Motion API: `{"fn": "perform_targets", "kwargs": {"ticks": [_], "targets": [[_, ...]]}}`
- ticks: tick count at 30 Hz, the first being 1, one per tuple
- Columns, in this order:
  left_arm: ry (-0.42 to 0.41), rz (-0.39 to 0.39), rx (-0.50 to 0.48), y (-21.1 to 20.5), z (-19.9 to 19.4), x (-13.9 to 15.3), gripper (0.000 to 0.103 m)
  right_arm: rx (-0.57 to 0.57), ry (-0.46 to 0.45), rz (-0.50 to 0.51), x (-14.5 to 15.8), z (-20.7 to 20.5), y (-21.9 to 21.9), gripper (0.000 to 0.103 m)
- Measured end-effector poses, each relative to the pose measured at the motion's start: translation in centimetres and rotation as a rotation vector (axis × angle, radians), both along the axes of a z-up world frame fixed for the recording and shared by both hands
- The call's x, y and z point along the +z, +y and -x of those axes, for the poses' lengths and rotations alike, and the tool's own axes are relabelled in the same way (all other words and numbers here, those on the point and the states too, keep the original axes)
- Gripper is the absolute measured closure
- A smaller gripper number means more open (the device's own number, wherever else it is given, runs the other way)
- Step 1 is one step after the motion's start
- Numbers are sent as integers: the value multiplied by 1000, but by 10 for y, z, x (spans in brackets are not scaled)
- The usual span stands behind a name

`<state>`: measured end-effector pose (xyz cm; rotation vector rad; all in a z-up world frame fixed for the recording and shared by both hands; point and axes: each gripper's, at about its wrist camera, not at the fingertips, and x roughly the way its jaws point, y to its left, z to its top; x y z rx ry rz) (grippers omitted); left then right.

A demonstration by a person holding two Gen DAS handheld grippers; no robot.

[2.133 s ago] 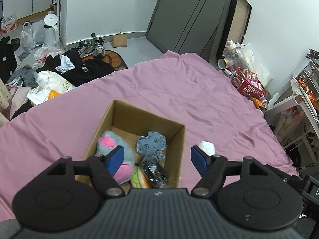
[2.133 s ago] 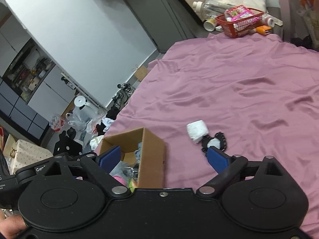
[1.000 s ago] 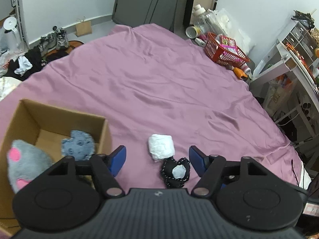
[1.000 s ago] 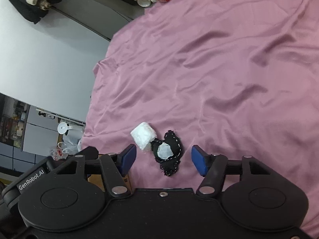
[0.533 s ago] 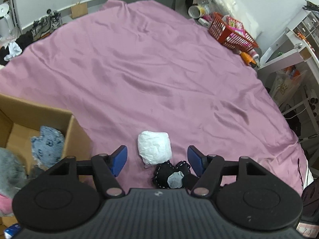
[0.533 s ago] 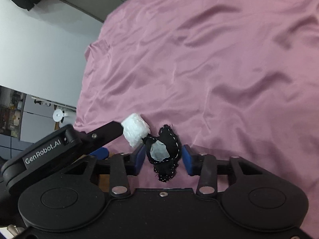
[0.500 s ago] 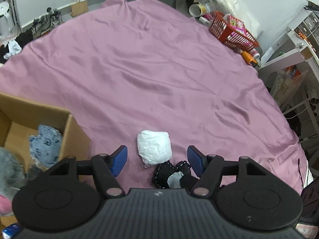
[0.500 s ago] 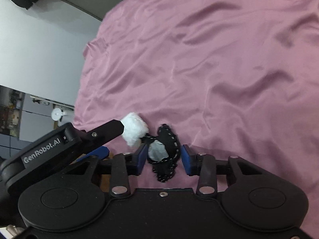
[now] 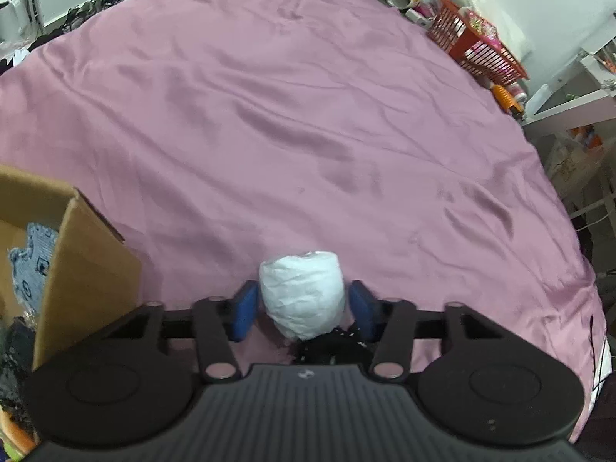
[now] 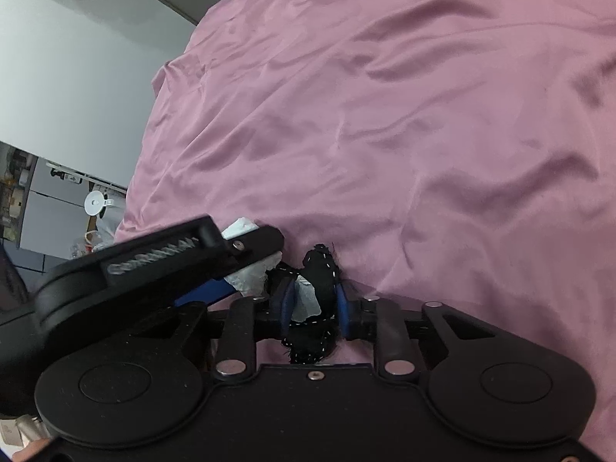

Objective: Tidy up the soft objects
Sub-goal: 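Grasp the white wrapped item with the left tool while the right tool grasps the black frame item, then carry the white item in the left tool while the right tool carries the black item to the box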

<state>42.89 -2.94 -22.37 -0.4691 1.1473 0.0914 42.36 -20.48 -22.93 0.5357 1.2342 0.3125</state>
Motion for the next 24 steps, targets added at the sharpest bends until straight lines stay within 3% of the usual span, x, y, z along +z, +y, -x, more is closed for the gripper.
{"fn": "perform_targets", "kwargs": {"ticks": [7, 24], "targets": [[-32, 1, -1, -1, 5, 7, 60, 15, -64, 18, 8, 1, 1, 87], [-157, -50, 54, 6, 54, 63, 60, -13, -200, -14, 55, 23, -13, 87]]}}
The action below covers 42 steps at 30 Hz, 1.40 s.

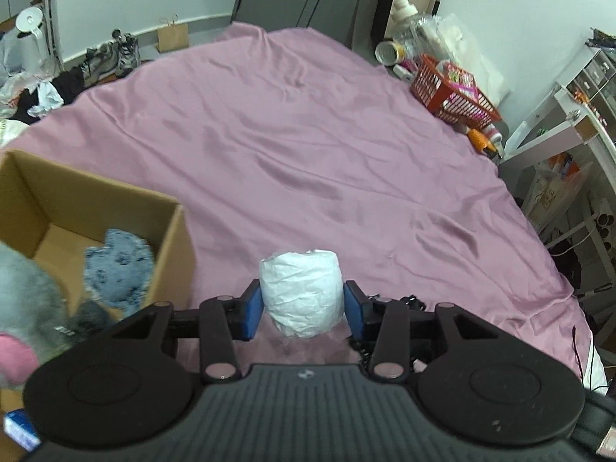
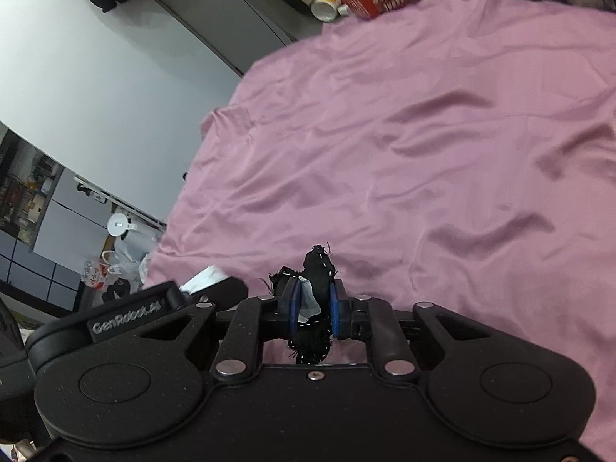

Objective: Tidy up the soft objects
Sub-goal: 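Carry the white item in the left tool while the right tool carries the black item to the box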

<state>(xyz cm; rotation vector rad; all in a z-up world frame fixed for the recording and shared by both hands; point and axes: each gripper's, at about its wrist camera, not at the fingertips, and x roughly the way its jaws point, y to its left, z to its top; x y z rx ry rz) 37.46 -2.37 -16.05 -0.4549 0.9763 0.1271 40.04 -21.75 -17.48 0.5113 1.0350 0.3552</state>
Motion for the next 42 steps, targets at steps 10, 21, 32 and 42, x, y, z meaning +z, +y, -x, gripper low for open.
{"fn": "perform_targets", "kwargs": {"ticks": [10, 21, 32, 42], "targets": [[-46, -27, 52, 19, 37, 27, 60, 5, -92, -25, 31, 20, -2, 87], [-89, -31, 83, 32, 68, 45, 60, -11, -179, -8, 59, 38, 2, 87], [-122, -8, 108, 53, 89, 57, 60, 23, -247, -1, 83, 61, 19, 87], [-142, 5, 157, 95, 107, 71, 60, 102, -275, 25, 91, 71, 55, 87]]}}
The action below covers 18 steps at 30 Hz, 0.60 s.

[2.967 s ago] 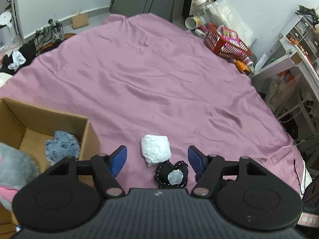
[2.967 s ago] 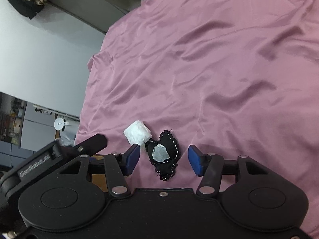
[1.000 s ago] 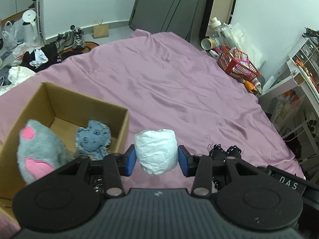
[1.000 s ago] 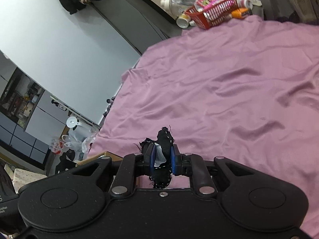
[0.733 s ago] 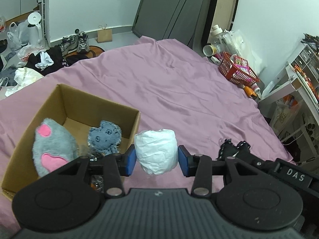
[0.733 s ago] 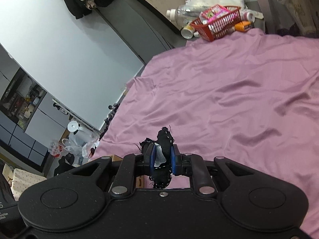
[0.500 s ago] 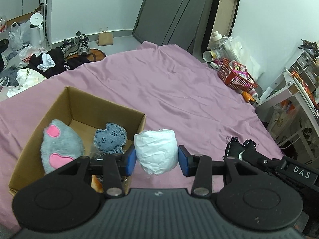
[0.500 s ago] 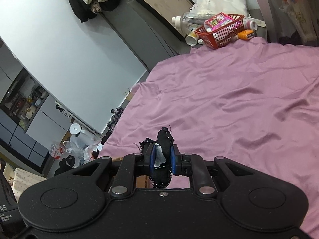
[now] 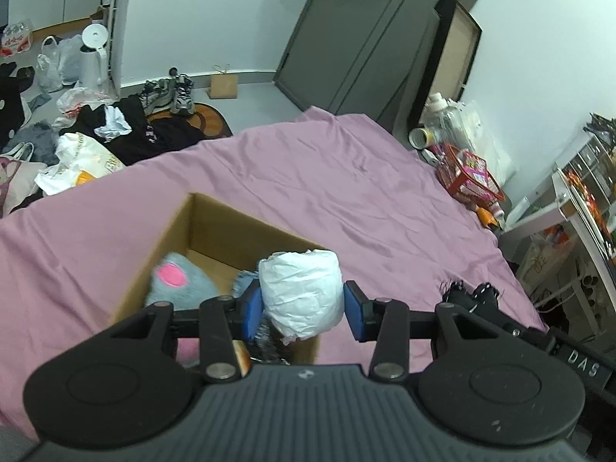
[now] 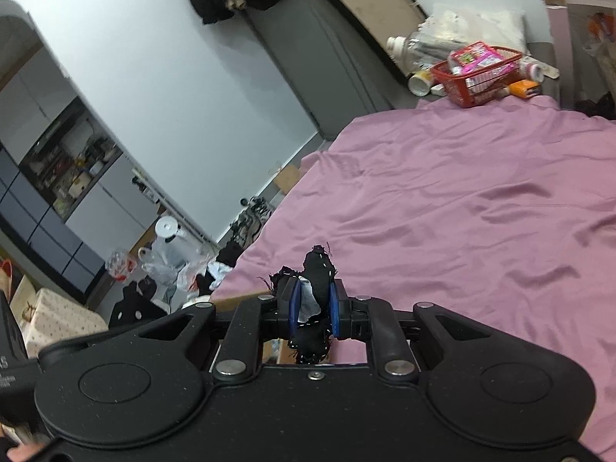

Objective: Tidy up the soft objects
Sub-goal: 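Carry the white item in the left tool while the right tool carries the black item to the box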

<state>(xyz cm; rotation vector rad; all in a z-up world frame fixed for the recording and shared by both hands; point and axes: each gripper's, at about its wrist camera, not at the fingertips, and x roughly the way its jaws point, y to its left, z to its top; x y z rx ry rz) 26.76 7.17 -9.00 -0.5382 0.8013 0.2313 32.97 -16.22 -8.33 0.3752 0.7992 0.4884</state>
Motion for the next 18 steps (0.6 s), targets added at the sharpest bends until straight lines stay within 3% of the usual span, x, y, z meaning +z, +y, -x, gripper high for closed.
{"fn": "perform_targets", "kwargs": {"ticks": [18], "targets": [[27, 38, 27, 55, -9, -17, 60, 97, -3, 49, -10, 3, 57, 87]]}}
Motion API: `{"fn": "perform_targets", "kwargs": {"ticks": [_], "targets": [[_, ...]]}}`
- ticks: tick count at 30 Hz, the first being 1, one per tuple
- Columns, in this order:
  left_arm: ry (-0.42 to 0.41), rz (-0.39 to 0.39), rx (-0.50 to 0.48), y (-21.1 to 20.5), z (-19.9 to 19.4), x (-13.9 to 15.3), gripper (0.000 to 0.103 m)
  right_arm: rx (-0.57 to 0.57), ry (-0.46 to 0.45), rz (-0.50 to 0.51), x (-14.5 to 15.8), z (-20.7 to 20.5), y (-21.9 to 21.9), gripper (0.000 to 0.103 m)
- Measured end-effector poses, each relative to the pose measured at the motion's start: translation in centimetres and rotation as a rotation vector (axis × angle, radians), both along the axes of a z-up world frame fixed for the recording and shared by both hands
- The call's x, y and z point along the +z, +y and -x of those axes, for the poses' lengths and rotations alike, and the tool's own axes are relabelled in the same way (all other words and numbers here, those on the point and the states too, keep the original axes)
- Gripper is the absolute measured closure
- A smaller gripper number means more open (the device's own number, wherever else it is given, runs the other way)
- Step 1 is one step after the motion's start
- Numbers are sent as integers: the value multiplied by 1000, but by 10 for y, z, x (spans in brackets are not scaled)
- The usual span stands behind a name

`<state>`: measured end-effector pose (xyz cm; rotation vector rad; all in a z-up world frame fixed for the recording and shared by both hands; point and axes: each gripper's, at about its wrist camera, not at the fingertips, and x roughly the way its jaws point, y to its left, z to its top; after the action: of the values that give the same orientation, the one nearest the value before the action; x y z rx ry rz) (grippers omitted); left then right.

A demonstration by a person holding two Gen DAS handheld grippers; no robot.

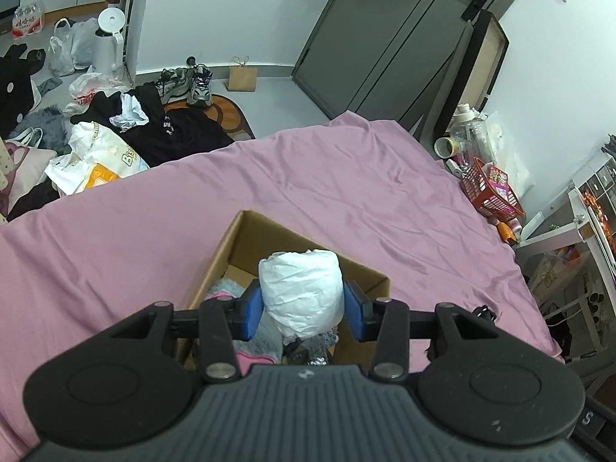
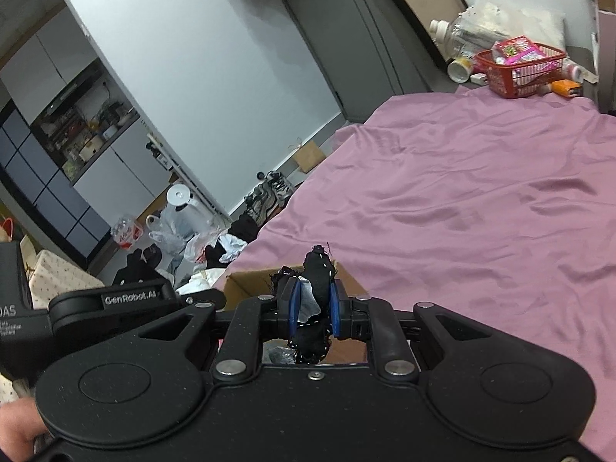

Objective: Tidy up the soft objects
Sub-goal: 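Carry the white item in the left tool while the right tool carries the black item to the box, then open the left tool to drop the white item while the right tool releases the black item into the box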

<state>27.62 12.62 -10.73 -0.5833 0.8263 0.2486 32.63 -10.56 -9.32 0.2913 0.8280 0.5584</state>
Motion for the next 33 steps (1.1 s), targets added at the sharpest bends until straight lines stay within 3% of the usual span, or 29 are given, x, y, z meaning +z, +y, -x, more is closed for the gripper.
{"fn": "perform_targets", "kwargs": {"ticks": [10, 19, 28, 31, 33], "targets": [[45, 20, -6, 15, -23, -16, 60, 24, 32, 3, -12, -8, 21, 86], [103, -16, 8, 27, -37, -21, 55, 36, 66, -7, -24, -20, 36, 86], [110, -23, 11, 35, -38, -13, 52, 46, 73, -50, -26, -22, 47, 85], [105, -30, 5, 35, -35, -7, 50, 62, 80, -57, -25, -21, 51, 77], [108, -42, -3, 33, -34, -4, 48, 65, 102, -89, -25, -22, 49, 58]]}}
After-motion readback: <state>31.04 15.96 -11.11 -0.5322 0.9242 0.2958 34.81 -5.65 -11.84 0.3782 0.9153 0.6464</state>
